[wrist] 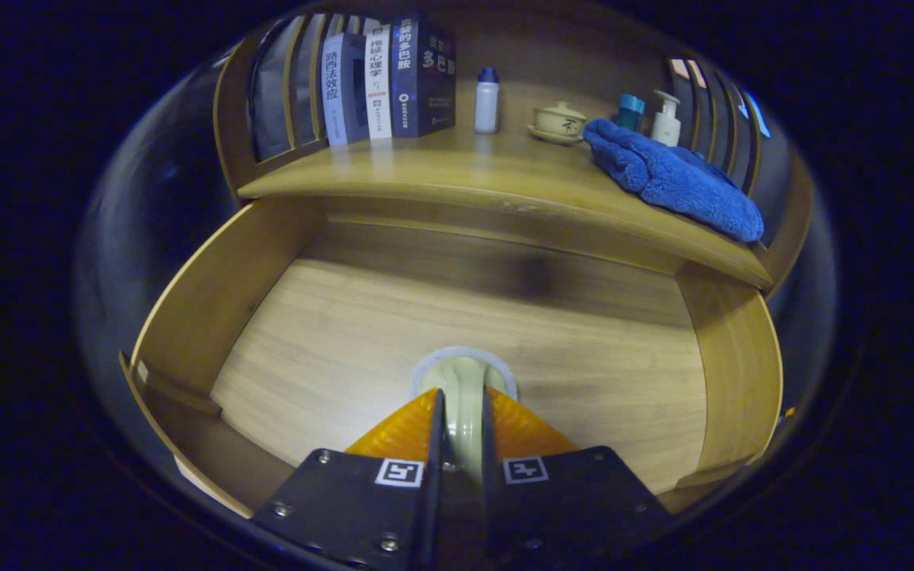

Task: Pull open the drawer, take out the items inside it, and place them on the countertop above the cabinet.

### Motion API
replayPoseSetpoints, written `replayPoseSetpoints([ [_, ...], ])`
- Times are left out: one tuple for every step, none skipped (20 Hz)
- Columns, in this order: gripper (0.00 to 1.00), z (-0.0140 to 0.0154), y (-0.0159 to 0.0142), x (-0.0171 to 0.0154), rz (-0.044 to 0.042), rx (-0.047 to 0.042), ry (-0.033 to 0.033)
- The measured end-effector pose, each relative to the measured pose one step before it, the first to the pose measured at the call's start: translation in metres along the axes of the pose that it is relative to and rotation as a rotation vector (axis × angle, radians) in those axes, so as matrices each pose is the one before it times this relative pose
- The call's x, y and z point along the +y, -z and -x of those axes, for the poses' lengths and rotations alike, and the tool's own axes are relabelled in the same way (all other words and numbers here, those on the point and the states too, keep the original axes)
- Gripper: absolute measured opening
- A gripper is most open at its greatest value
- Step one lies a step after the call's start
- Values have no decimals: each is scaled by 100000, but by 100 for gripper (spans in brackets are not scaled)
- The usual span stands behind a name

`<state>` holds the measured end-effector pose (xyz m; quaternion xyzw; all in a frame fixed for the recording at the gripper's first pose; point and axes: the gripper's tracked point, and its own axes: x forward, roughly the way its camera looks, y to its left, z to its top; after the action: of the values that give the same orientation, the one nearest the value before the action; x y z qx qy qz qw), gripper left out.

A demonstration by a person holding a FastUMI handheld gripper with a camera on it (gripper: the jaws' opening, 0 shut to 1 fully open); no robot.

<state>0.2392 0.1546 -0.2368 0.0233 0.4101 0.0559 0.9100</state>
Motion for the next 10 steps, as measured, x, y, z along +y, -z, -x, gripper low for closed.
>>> replayPoseSetpoints([
  [22, 129, -351, 62, -344, -2027, -505],
  [22, 370, -444, -5, -441, -2177, -373],
  [22, 365, -512, 15, -494, -2201, -241],
  [22, 470, -737, 68, 35, -2318, -81],
  [22, 431, -656, -13, 617, -2426, 233],
  [22, 435, -832, -30, 743, -2727, 381],
  [22, 433, -795, -20, 597, -2338, 70],
  [22, 340, -868, -75, 678, -2442, 403],
  [22, -1237, -491, -553, -1988, -3666, 1329],
  [12, 2297, -368, -160, -1536, 2170, 589],
])
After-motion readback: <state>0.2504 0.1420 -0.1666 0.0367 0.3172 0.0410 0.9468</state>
